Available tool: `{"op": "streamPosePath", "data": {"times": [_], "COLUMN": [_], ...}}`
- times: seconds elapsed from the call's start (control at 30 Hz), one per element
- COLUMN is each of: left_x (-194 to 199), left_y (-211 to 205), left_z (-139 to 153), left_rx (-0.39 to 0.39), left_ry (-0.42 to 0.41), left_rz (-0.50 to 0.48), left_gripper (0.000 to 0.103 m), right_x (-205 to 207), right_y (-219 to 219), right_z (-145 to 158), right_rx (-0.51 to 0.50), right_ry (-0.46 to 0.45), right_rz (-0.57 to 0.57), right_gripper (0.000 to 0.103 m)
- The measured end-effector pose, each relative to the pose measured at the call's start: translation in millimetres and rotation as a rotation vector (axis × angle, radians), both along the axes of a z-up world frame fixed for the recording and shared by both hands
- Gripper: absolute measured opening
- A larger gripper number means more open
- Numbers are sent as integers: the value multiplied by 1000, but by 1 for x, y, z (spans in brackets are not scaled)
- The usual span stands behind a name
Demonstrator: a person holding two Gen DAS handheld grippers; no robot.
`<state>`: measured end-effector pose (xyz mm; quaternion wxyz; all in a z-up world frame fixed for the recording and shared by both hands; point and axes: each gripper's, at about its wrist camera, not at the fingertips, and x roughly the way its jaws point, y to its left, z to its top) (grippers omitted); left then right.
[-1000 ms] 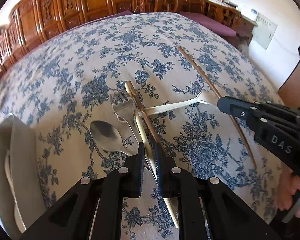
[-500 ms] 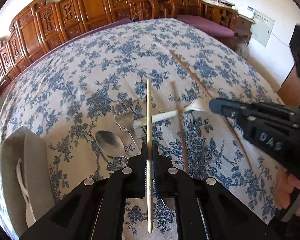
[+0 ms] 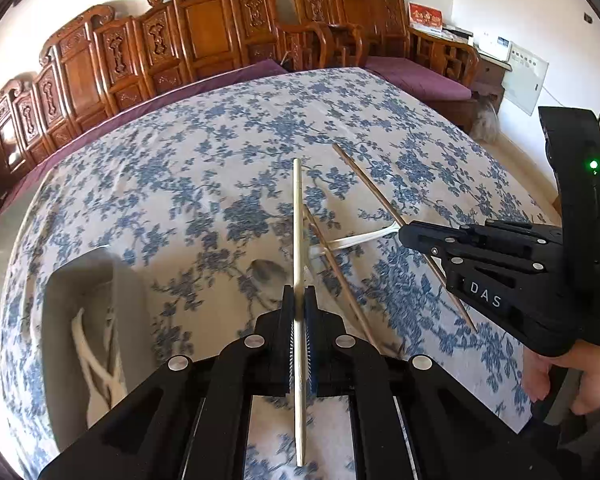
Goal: Organize utensils
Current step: 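Grasp a wooden chopstick from the pile with the left tool, then carry the chopstick into the tray and open the left tool while the right tool holds its chopstick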
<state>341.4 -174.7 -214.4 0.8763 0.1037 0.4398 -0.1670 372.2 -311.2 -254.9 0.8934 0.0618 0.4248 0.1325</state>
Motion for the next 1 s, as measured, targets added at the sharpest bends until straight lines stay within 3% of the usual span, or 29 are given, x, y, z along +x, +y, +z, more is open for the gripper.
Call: {"op": "streamPosePath", "data": {"times": [0.33, 0.8, 1.0], "left_x": [-12, -32, -27], "left_y": [36, 104, 133], "left_z": [20, 58, 61], "left_rx": [-14, -74, -60], "left_ry": [-29, -70, -80], "left_rz": [39, 117, 168], "left_gripper": [4, 4, 4], "right_x": [-11, -34, -43], "right_y": [32, 78, 92], "right_z": [16, 51, 63], "right_rx": [-21, 32, 58], "right_ry": [-37, -118, -146], "right_rz": [76, 187, 217], "right_gripper": [7, 7, 7]}}
